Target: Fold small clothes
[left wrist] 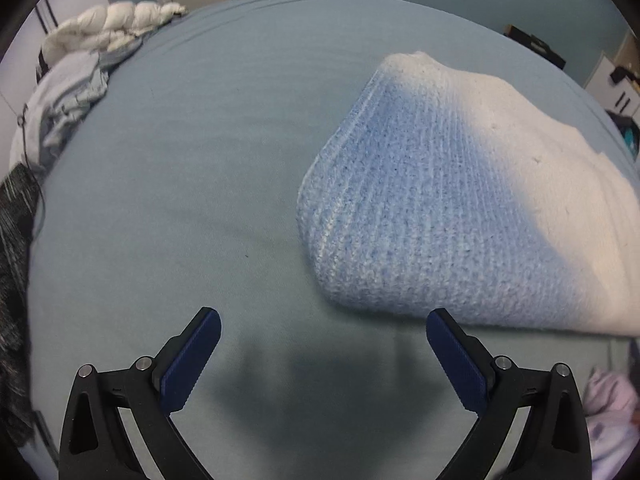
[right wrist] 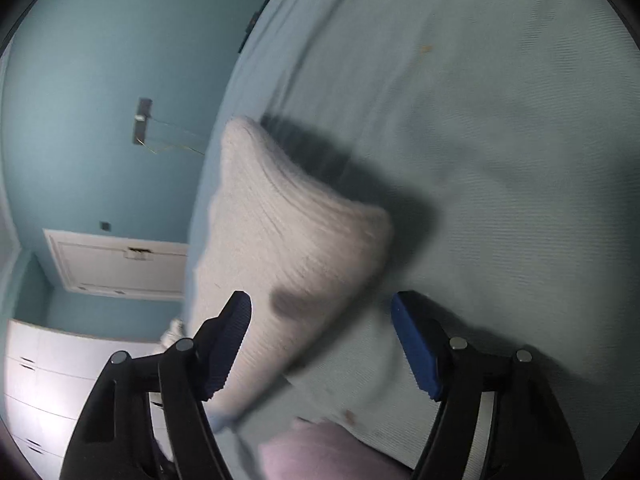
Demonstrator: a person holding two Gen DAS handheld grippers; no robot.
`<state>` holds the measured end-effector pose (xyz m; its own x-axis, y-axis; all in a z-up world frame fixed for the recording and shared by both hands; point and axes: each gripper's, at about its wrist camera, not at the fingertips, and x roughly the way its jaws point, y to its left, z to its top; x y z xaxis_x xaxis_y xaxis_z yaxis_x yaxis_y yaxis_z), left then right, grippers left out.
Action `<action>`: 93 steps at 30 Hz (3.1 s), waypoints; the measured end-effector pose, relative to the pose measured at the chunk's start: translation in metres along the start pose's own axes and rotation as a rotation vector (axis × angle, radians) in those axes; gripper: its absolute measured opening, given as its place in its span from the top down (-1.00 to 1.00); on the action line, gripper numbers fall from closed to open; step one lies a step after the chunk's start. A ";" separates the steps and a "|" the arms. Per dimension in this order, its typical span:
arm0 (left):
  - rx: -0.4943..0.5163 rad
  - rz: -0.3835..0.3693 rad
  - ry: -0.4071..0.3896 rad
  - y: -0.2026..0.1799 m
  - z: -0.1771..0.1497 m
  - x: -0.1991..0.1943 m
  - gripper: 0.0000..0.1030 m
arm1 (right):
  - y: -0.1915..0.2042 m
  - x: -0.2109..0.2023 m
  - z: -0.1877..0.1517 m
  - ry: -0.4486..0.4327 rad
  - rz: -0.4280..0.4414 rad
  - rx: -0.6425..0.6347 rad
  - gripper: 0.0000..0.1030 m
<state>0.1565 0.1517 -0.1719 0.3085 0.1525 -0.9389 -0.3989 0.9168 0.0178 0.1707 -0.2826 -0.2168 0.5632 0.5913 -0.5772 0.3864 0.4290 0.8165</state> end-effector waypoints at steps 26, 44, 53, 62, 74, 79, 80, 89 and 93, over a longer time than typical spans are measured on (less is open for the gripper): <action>-0.386 -0.361 0.213 0.018 0.038 0.072 -0.76 | 0.055 -0.034 -0.048 -0.225 -0.127 -0.349 0.62; -0.388 -0.620 0.123 0.040 0.026 -0.032 0.48 | 0.104 -0.112 -0.036 -0.181 0.137 -0.223 0.68; -0.553 -0.686 0.286 0.072 -0.035 -0.039 0.49 | 0.101 -0.174 -0.056 -0.045 0.017 -0.149 0.68; -0.694 -0.684 0.226 0.041 0.071 -0.025 0.42 | 0.140 -0.121 0.009 0.052 -0.003 0.074 0.58; -0.319 -0.238 -0.010 -0.032 0.125 0.011 -0.91 | 0.149 -0.014 0.071 0.003 -0.243 -0.217 -0.35; 0.085 -0.065 -0.035 -0.106 0.089 0.036 -0.91 | 0.123 0.006 0.067 0.023 -0.276 -0.300 -0.35; 0.157 -0.034 -0.026 -0.121 0.082 0.046 -0.91 | 0.123 0.012 0.065 0.043 -0.252 -0.315 -0.35; 0.214 0.053 -0.122 -0.136 0.060 0.072 -1.00 | 0.147 0.061 0.029 0.128 -0.463 -0.721 -0.10; 0.207 0.020 -0.091 -0.123 0.061 0.079 -1.00 | 0.146 0.054 0.008 0.113 -0.527 -0.808 0.36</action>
<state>0.2823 0.0733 -0.2271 0.3824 0.1955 -0.9031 -0.2227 0.9681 0.1152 0.2634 -0.1942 -0.1289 0.3720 0.2331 -0.8985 -0.0729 0.9723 0.2221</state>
